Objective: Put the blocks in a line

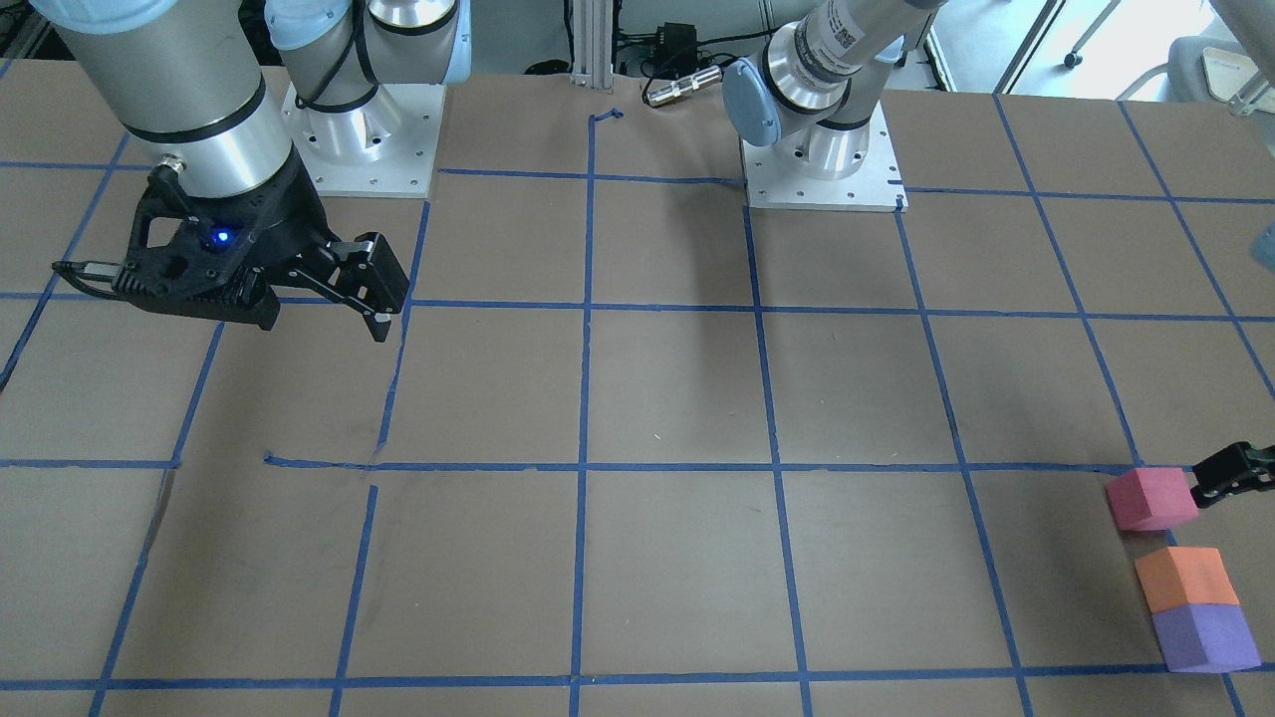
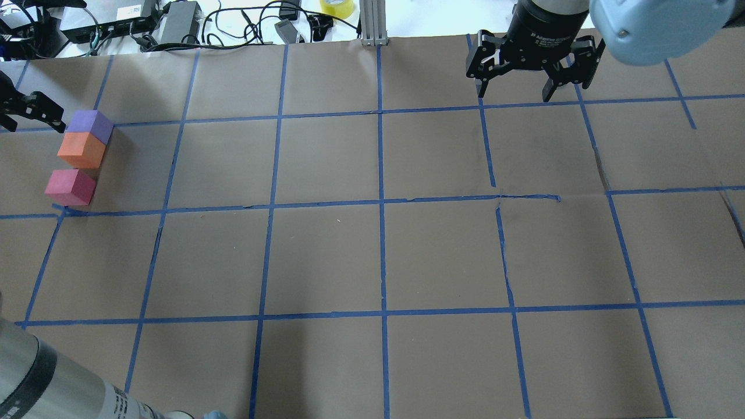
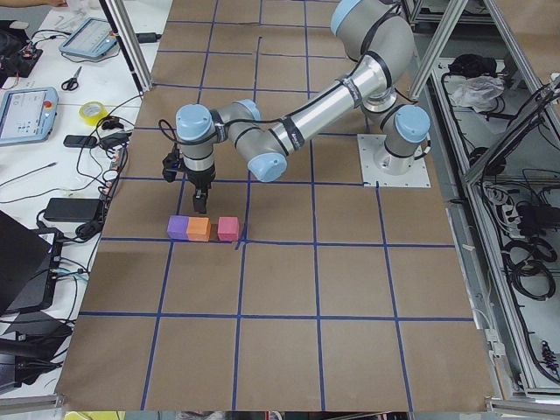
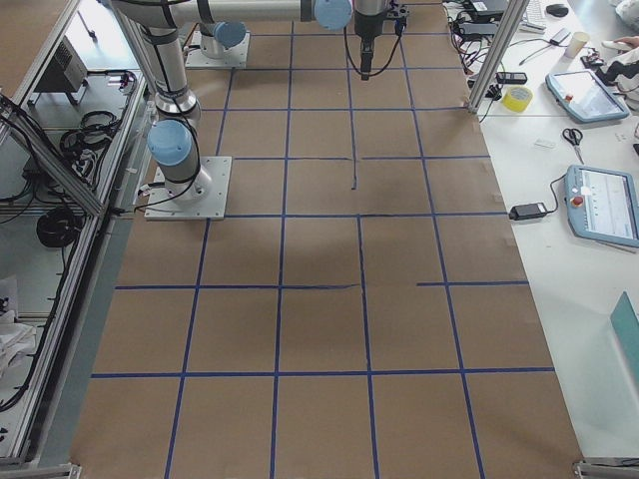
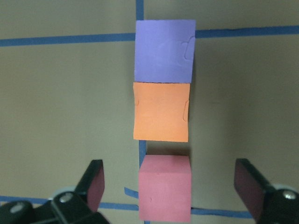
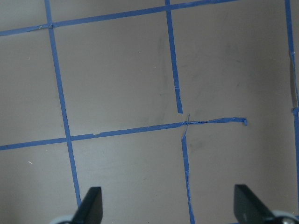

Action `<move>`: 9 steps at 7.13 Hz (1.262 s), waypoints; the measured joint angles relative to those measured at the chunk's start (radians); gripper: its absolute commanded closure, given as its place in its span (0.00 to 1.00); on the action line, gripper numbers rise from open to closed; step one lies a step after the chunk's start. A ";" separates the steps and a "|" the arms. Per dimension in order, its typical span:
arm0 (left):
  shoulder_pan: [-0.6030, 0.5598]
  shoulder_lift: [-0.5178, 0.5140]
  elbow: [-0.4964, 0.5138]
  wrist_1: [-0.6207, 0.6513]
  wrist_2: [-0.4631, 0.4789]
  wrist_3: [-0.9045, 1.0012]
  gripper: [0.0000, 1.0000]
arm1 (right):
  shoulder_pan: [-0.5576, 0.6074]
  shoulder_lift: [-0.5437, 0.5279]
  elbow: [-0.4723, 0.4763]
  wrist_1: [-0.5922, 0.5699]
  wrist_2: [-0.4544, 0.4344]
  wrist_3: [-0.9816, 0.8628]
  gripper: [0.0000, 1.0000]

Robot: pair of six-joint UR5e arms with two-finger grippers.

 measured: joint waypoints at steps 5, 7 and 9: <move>-0.282 0.282 -0.150 -0.116 -0.010 -0.413 0.00 | 0.000 0.000 0.001 0.000 0.000 -0.006 0.00; -0.413 0.358 -0.178 -0.126 0.001 -0.587 0.00 | 0.000 0.000 0.000 0.000 0.000 -0.006 0.00; -0.542 0.404 -0.195 -0.126 0.013 -0.667 0.00 | 0.000 0.000 0.000 0.000 0.000 -0.005 0.00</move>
